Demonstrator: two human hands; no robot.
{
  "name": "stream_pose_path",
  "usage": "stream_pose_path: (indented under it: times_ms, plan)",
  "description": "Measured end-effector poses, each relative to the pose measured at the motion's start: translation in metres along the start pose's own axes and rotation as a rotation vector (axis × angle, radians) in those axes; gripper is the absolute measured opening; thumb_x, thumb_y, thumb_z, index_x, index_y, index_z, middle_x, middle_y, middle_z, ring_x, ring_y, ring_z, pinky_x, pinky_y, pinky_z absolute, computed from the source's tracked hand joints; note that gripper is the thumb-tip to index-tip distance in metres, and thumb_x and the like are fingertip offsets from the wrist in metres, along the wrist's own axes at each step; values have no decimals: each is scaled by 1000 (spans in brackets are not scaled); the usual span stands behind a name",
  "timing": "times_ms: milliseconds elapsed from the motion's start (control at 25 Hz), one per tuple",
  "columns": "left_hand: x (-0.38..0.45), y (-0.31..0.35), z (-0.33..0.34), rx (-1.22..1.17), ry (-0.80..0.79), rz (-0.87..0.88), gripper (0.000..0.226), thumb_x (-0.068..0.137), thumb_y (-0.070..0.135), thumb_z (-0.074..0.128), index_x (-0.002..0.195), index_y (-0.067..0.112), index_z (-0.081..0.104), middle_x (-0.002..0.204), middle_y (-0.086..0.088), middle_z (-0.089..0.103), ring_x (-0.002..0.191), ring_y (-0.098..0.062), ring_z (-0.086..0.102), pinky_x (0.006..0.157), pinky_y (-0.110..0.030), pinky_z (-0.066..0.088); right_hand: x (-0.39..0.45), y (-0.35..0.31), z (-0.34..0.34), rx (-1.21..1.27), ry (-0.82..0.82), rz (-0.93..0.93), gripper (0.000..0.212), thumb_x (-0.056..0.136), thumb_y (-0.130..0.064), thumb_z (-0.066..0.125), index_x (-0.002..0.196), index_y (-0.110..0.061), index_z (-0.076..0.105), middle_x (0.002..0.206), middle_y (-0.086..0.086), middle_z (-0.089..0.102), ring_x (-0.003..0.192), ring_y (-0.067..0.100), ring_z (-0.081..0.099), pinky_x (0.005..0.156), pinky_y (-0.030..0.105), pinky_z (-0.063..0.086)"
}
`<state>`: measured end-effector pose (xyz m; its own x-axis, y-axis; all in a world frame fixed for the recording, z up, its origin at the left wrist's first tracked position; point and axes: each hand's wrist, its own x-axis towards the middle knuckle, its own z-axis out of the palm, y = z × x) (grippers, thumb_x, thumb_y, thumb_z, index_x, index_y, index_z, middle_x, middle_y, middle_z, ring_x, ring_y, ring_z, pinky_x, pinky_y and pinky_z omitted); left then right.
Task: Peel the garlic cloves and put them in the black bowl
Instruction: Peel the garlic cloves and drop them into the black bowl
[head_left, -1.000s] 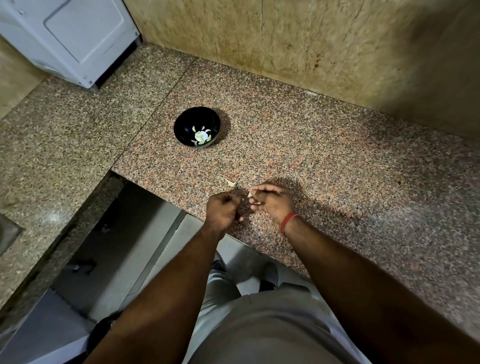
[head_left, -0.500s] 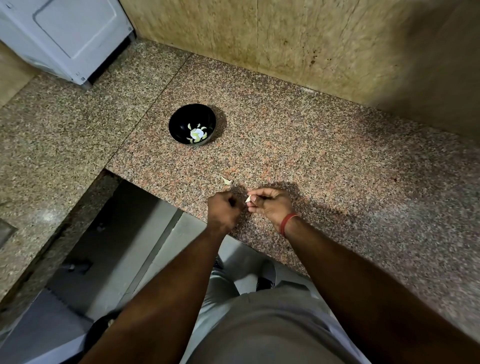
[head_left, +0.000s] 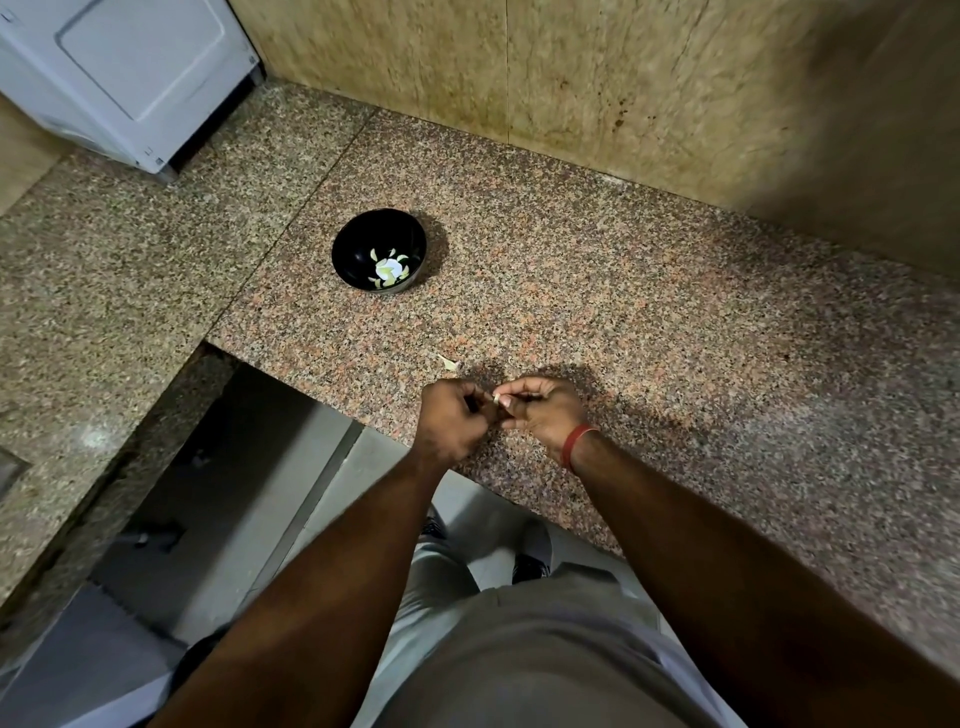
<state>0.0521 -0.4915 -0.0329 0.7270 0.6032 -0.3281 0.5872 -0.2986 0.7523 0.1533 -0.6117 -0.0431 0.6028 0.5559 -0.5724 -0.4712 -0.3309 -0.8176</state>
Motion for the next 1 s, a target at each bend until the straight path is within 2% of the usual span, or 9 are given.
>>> stream_pose_path:
  times_ms: [80,240,320,400,560,640,800,1000]
  plan:
    - [-2,3,-1,1,-9,18,4,85,4,76,85,8,77,70,3,71,44,6,53,48,-10,40,0,-2,0,-24,-4,7,17,90,7,69,90,-9,75,94,0,75,83,14,73,70,33,64]
    - [-4,8,-4,58,-50,107,5,84,4,75,81,8,77,66,6,68,44,4,54,48,-12,42,-1,-5,-3,-95,-30,-22,20,90,9,68,89,-9,75,93,2,74,81,17,73,65,29,64]
    - [-5,11,-6,85,-52,141,8,84,5,75,77,9,76,64,4,68,44,2,53,48,-17,44,-2,-6,-4,-108,-25,-37,19,90,9,68,89,-9,75,95,4,75,80,20,74,64,29,64]
    - [-4,12,-7,91,-47,146,11,85,7,74,75,11,74,62,2,68,45,-5,55,46,-21,43,0,-8,-5,-93,-16,-32,19,90,9,69,88,-9,75,98,8,76,80,21,74,67,33,64]
    - [-3,12,-7,38,-39,148,13,85,10,78,75,12,71,62,-2,69,52,-26,68,39,-27,49,1,-13,-5,-66,-12,-16,25,89,10,69,83,-14,75,91,3,75,78,16,73,67,34,65]
    - [-1,11,-7,51,-25,162,16,84,10,79,72,16,70,64,0,69,52,-23,67,43,-29,52,2,-14,-5,-56,-17,-18,25,88,10,70,82,-14,75,92,4,75,80,15,74,66,33,64]
    - [0,10,-6,73,-22,188,21,80,6,82,71,20,69,63,10,65,48,1,56,51,-10,42,2,-12,-6,-39,-27,-14,22,87,10,71,84,-11,75,96,7,76,84,21,75,68,37,65]
    - [-2,8,-4,41,-13,179,18,79,2,80,70,13,69,63,5,65,50,2,53,53,-7,41,4,-7,-8,-1,-48,-2,21,86,10,72,85,-11,76,100,11,76,88,24,75,68,38,65]
